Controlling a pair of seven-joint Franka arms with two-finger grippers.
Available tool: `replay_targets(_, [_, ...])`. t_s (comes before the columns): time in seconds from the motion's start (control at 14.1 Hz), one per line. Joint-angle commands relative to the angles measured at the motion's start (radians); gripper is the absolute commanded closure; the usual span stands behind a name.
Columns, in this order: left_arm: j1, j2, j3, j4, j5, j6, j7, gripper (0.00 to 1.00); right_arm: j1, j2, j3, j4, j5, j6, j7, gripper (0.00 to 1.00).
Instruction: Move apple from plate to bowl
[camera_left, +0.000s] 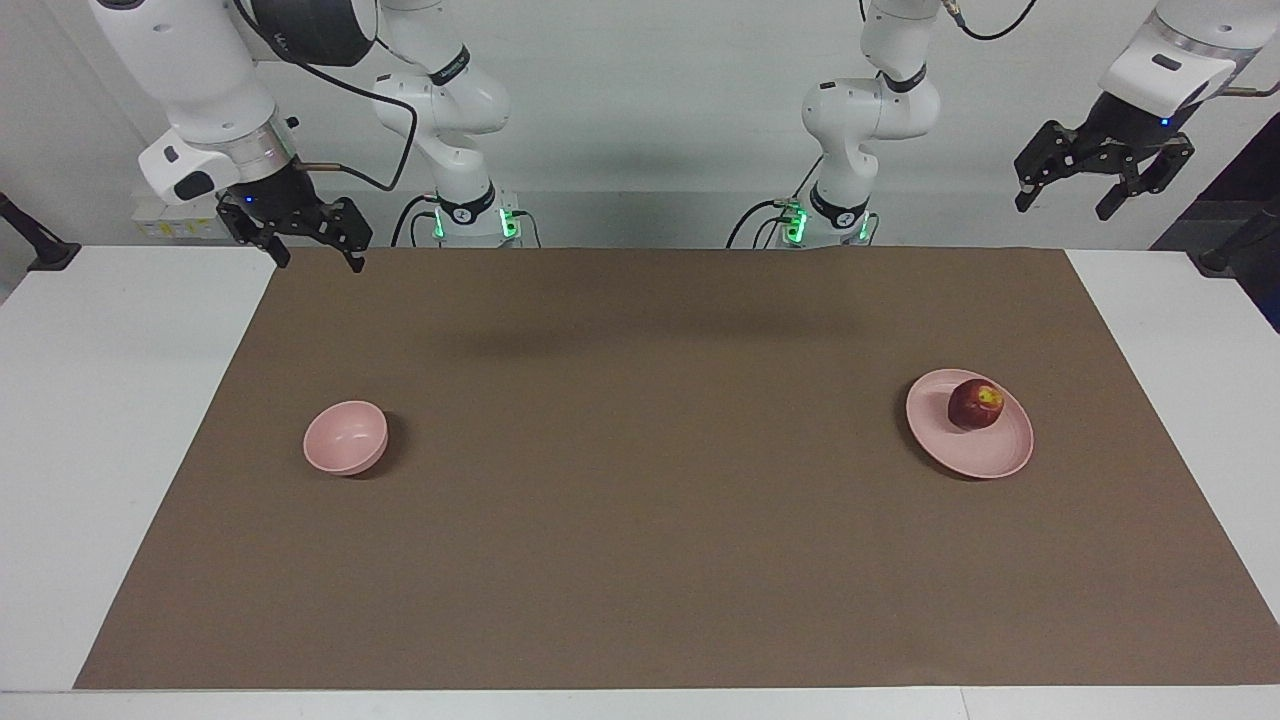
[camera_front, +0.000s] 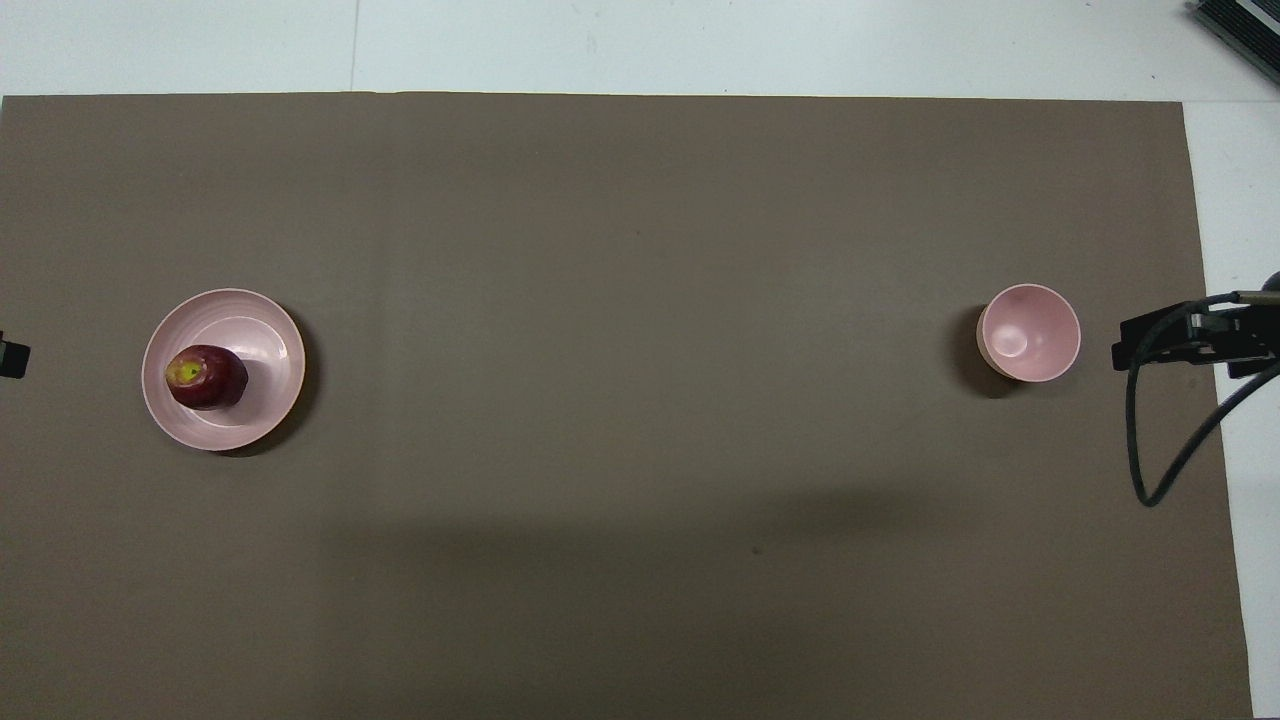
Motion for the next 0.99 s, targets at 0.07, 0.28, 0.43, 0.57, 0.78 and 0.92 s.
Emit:
replay_targets(0.07, [-0.014, -0.003, -0.001, 0.013, 0.016, -0.011, -0.008, 0.00, -0.005, 0.010, 0.003, 0.018, 0.023, -0.012, 0.010, 0.00])
replay_targets(0.28, [-0.020, -0.003, -0.006, 0.013, 0.007, -0.010, -0.008, 0.00, -0.005, 0.010, 0.003, 0.018, 0.023, -0.012, 0.010, 0.00])
replay_targets(0.43, [-0.020, -0.003, -0.006, 0.013, 0.005, -0.010, -0.012, 0.00, -0.005, 0.010, 0.003, 0.018, 0.023, -0.012, 0.010, 0.00])
replay_targets(0.57, [-0.020, -0.003, -0.006, 0.012, 0.005, -0.009, -0.006, 0.00, -0.005, 0.010, 0.003, 0.018, 0.023, -0.012, 0.010, 0.00])
replay_targets(0.78, [-0.020, -0.006, -0.006, 0.007, 0.005, -0.006, -0.003, 0.00, -0.005, 0.010, 0.003, 0.018, 0.023, -0.012, 0.010, 0.00])
replay_targets(0.92, [-0.020, -0.009, -0.006, 0.001, 0.005, -0.006, -0.003, 0.00, -0.005, 0.010, 0.003, 0.018, 0.023, -0.012, 0.010, 0.00])
